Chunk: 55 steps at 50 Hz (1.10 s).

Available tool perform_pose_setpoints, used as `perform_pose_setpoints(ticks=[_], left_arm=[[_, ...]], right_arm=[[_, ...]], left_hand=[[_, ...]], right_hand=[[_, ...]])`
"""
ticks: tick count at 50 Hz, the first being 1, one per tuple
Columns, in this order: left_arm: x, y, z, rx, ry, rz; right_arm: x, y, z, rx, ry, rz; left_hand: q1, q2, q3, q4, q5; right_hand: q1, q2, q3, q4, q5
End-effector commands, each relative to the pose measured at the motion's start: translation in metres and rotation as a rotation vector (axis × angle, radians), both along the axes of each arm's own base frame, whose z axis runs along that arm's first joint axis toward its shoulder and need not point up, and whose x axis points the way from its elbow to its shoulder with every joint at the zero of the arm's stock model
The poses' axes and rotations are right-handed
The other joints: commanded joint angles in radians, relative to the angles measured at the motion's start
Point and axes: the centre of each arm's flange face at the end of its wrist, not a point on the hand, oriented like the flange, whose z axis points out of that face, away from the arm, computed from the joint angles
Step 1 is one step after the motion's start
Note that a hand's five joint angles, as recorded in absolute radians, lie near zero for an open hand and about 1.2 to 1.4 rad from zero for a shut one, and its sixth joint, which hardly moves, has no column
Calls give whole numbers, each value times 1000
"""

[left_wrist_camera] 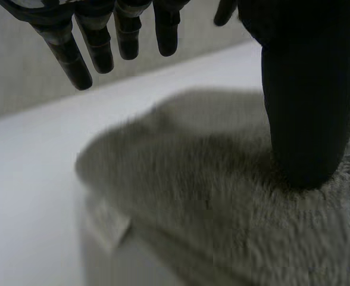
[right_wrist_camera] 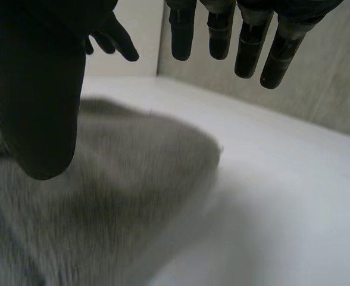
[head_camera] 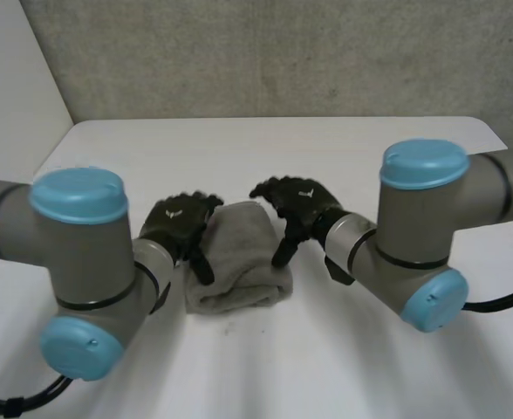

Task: Fold the laundry

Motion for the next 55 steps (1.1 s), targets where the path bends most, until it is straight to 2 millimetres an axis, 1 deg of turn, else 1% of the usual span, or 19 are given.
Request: perform_pose_setpoints(ticks=[1, 6, 9, 12, 14, 15, 17, 19, 20, 22, 23, 24, 25, 28, 32, 36, 42, 46, 55], left_arm=[[11, -3, -32, 54, -97, 97], [14, 2, -41, 68, -138, 84], [14, 0, -36, 30, -146, 75], [12, 0, -18, -28, -138, 64], [11, -1, 10, -104, -106, 60], [11, -1, 10, -104, -105, 60], [10, 0, 27, -147, -83, 57], [7, 0, 66, -243, -17, 58], [7, 0, 66, -244, -17, 58], [9, -2, 111, -348, 54, 77], [9, -2, 111, -348, 54, 77], [12, -3, 131, -391, 85, 90], [12, -3, 132, -391, 86, 90], [30, 4, 183, -446, 127, 134], [51, 4, 203, -441, 136, 188], [65, 3, 205, -382, 153, 212], [63, 6, 194, -323, 166, 171], [62, 6, 184, -289, 164, 152], [66, 3, 181, -280, 157, 166]], right_arm=[[9, 1, -33, -37, 159, 68], [14, 4, -43, -81, 224, 92], [16, 3, -39, -112, 235, 90], [17, 2, -23, -146, 210, 80], [16, 2, 10, -209, 169, 64], [16, 2, 10, -210, 168, 64], [13, 2, 29, -245, 149, 40], [1, -1, 72, -331, 110, -51], [1, -1, 72, -331, 110, -51], [-20, -3, 120, -424, 71, -188], [-20, -3, 120, -424, 71, -189], [-36, -7, 143, -465, 51, -270], [-36, -7, 143, -465, 51, -270], [-79, -13, 191, -549, 15, -463], [-93, -10, 197, -548, 24, -506], [-99, 0, 182, -468, 89, -492], [-102, 5, 168, -397, 124, -483], [-112, -2, 158, -360, 137, -513], [-116, -5, 155, -349, 136, -521]], left_hand=[[5, 9, 5, 8, -28], [5, 9, 5, 8, -28], [5, 9, 5, 8, -28], [5, 9, 5, 8, -28], [5, 9, 5, 8, -28], [5, 9, 5, 8, -28], [5, 9, 5, 8, -28], [5, 9, 5, 8, -28], [5, 9, 5, 8, -28], [5, 9, 5, 8, -28], [5, 9, 5, 8, -28], [5, 9, 5, 8, -28], [5, 9, 5, 8, -28], [5, 9, 5, 8, -28], [5, 9, 5, 8, -28], [5, 9, 5, 8, -28], [5, 9, 5, 8, -28], [5, 9, 5, 8, -28], [5, 9, 5, 8, -28]], right_hand=[[-28, -43, -32, -53, -53], [-28, -43, -32, -53, -53], [-28, -43, -32, -53, -53], [-28, -43, -32, -53, -53], [-28, -43, -32, -53, -53], [-28, -43, -32, -53, -53], [-28, -43, -32, -53, -53], [-28, -43, -32, -53, -53], [-28, -43, -32, -53, -53], [-28, -43, -32, -53, -53], [-28, -43, -32, -53, -53], [-28, -43, -32, -53, -53], [-28, -43, -32, -53, -53], [-28, -43, -32, -53, -53], [-28, -43, -32, -53, -53], [-28, -43, -32, -53, -53], [-28, -43, -32, -53, -53], [-28, -43, -32, -53, -53], [-28, -43, -32, -53, -53]])
